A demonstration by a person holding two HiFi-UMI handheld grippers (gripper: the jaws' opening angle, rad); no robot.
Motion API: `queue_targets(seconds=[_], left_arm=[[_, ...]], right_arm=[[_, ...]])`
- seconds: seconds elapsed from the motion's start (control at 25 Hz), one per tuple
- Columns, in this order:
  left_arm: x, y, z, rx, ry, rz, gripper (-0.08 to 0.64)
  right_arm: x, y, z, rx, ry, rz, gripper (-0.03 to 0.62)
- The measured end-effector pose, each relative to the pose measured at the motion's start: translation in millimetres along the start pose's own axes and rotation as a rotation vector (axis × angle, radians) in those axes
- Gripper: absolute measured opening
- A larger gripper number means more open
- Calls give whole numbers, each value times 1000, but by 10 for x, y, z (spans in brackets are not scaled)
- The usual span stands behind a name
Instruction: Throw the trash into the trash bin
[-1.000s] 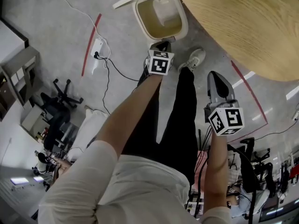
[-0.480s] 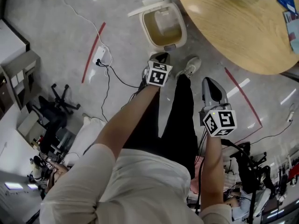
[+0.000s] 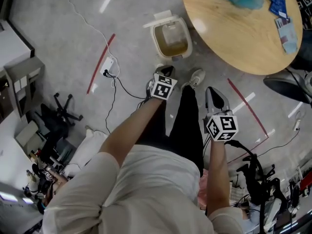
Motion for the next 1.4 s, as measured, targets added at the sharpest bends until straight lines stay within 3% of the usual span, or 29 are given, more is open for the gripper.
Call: queue_targets(seconds=[0.28,0.48,0.8,1.4], left_arm=[[557,-106,-206,-26,-9,12,6],[954,-205,-383,-74,-60,42,5],[1645,-444,-518,-128,-69,114,6],[2777,-599,-767,-200,-272,141,6]], right_arm=[[270,209,-221,23,7,9,0],[504,375,-378,45,4,12,0],[849,627,-549,83,1,15,0],[1346,1064,-884,133,-98,3,0]])
Point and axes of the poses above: the fingertips, and each gripper's own axes: x backward along the fingers, y to its left, z out of its underside, the point moved 10 cm from there along x, backward along the fingers, and after that the axes turned 4 degrees about -z, right-handed, at the moved point
